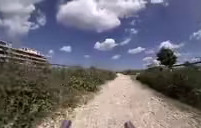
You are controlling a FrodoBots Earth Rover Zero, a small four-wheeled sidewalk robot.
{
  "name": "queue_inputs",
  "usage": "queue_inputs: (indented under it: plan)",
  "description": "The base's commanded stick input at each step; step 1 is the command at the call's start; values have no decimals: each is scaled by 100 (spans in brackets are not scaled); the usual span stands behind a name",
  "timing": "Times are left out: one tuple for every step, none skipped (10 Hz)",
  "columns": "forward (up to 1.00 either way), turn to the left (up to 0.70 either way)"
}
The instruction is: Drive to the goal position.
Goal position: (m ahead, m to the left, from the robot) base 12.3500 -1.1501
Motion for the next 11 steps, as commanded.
queue_inputs:
  plan:
    - [85,-28]
    - [85,-13]
    - [85,-2]
    - [85,-19]
    - [85,-28]
    - [85,0]
    - [85,-7]
    - [85,-23]
    - [85,-27]
    - [85,-30]
    - [85,-32]
